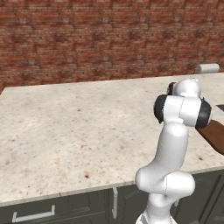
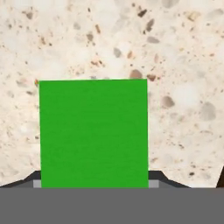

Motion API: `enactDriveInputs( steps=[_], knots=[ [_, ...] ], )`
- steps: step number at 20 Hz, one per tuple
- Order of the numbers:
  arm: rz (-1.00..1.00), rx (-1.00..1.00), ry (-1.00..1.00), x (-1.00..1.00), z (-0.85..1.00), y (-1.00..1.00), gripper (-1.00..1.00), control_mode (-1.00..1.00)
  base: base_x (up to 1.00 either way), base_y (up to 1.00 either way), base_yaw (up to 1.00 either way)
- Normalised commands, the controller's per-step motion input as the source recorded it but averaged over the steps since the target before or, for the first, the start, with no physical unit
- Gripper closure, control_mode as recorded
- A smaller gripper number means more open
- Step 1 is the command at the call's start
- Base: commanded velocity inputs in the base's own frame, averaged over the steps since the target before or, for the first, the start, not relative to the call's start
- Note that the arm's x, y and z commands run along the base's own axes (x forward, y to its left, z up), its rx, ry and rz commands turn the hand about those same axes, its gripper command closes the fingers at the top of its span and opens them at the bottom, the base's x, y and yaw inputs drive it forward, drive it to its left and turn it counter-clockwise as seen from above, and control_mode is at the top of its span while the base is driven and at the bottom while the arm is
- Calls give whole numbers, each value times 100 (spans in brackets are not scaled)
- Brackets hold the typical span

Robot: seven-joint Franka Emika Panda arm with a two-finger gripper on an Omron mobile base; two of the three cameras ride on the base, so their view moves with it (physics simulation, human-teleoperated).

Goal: Pick up the sponge from the counter and clean the cutting board by briefly scrubbing or pressing down on the cutting board. Once finished, release the sponge.

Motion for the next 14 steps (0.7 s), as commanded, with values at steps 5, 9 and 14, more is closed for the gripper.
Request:
enactDriveInputs(
  steps=[5,9,14],
  knots=[
    [1,-2,0,-21,0,92,100,-100,0,0,0],
    [1,0,-2,-14,-33,48,100,-100,0,0,0],
    [4,0,-4,0,-46,37,100,-100,0,0,0]
  ],
)
